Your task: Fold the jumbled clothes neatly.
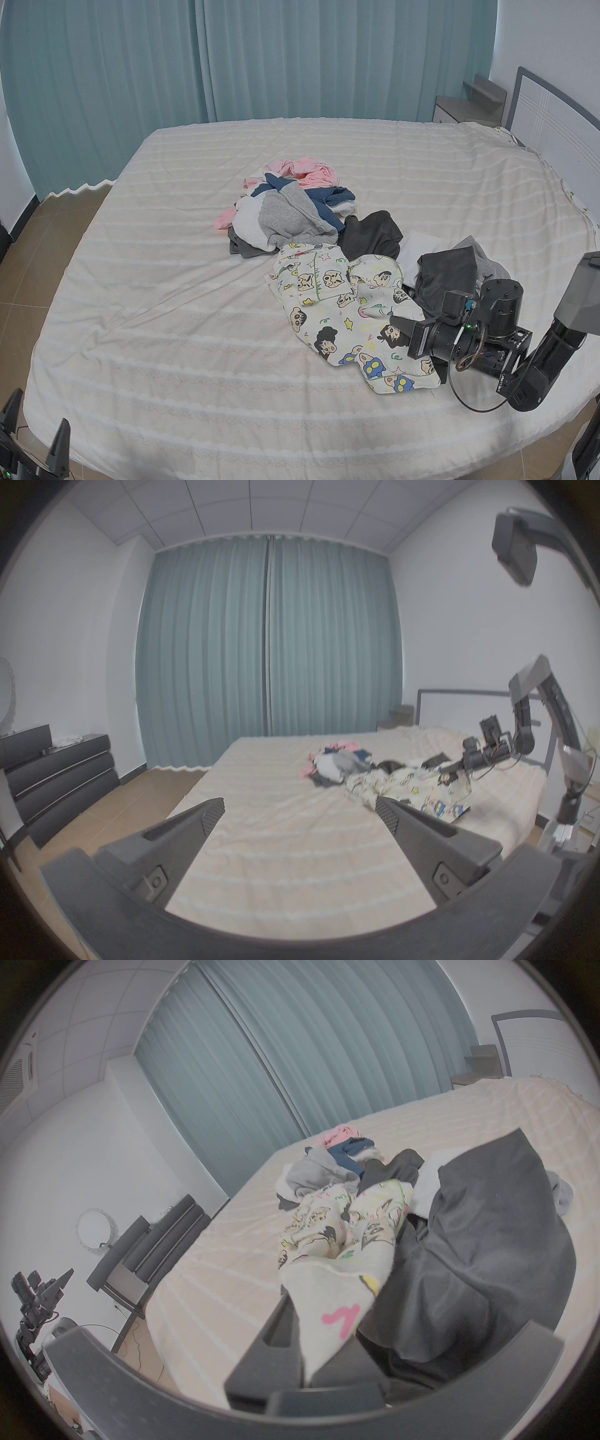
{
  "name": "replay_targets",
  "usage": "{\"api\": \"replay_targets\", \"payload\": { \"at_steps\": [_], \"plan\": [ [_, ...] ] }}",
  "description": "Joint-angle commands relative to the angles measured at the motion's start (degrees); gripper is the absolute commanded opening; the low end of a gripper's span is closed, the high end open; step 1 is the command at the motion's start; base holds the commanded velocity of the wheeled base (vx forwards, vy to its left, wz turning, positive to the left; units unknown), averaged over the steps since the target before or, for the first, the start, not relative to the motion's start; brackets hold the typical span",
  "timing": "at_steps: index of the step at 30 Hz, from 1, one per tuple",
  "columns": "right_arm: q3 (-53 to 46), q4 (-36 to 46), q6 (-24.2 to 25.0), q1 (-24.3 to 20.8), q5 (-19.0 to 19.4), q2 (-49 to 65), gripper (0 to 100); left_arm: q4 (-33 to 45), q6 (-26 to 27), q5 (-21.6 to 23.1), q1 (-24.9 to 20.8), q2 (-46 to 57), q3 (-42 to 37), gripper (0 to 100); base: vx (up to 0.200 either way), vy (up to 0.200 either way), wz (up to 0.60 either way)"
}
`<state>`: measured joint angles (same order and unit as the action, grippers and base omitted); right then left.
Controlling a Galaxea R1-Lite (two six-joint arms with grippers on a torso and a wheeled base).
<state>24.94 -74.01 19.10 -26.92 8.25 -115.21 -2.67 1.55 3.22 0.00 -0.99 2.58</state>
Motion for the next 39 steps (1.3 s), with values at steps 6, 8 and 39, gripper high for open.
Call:
{"api": "replay_targets", "payload": {
  "at_steps": [6, 8, 39],
  "plan": [
    [1.2, 4.2, 1.0, 0.5, 3.4, 17.7, 0, 3.4, -1.1, 13.5, -0.5, -13.9, 16.1, 100, 0.000, 0.000, 0.00],
    [3.5, 7.7, 1.0, 0.5, 3.7, 20.4, 0, 5.0, -0.8, 16.7, -0.5, -17.9, 16.0, 100, 0.000, 0.000, 0.00],
    [41.4, 43.0, 5.0, -20.3, 5.8, 25.9, 0, -21.0, 17.8, 16.5, -25.4, -81.5, 15.1, 100, 0.000, 0.000, 0.00]
  ]
}}
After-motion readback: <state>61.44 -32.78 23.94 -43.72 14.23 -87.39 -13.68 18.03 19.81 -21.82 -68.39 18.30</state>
